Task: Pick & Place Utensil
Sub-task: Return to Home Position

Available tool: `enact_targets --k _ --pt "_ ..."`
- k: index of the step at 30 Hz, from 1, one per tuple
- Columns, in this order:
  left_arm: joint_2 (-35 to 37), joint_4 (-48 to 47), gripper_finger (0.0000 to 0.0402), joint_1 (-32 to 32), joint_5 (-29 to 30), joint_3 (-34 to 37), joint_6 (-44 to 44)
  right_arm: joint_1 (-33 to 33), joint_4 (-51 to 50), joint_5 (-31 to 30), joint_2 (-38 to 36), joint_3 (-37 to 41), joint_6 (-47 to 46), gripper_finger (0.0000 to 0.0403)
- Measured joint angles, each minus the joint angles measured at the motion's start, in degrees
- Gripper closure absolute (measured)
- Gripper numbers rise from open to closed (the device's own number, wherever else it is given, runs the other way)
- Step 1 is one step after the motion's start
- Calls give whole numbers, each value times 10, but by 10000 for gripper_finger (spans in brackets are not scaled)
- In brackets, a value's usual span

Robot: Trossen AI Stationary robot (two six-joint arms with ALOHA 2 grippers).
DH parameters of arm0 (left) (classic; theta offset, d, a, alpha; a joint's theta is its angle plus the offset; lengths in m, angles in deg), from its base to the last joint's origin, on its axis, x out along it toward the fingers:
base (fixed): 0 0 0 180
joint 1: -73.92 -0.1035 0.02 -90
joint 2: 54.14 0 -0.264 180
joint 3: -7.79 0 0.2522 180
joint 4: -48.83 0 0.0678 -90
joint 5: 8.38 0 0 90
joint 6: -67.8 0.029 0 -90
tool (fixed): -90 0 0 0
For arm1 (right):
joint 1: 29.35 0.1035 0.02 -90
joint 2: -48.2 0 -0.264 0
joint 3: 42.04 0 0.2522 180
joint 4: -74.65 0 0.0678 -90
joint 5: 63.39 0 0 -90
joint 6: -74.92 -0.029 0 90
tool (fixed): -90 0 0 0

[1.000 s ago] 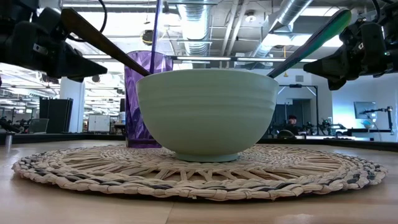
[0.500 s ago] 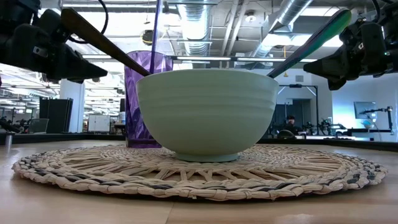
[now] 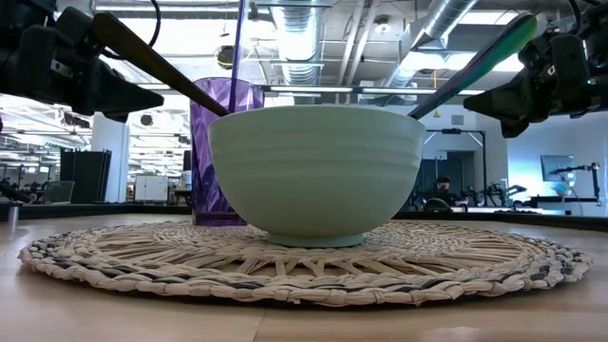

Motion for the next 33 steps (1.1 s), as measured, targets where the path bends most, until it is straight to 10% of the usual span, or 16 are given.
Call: enact_targets --k 33 --pt "40 0 389 0 0 0 0 0 0 0 0 0 0 402"
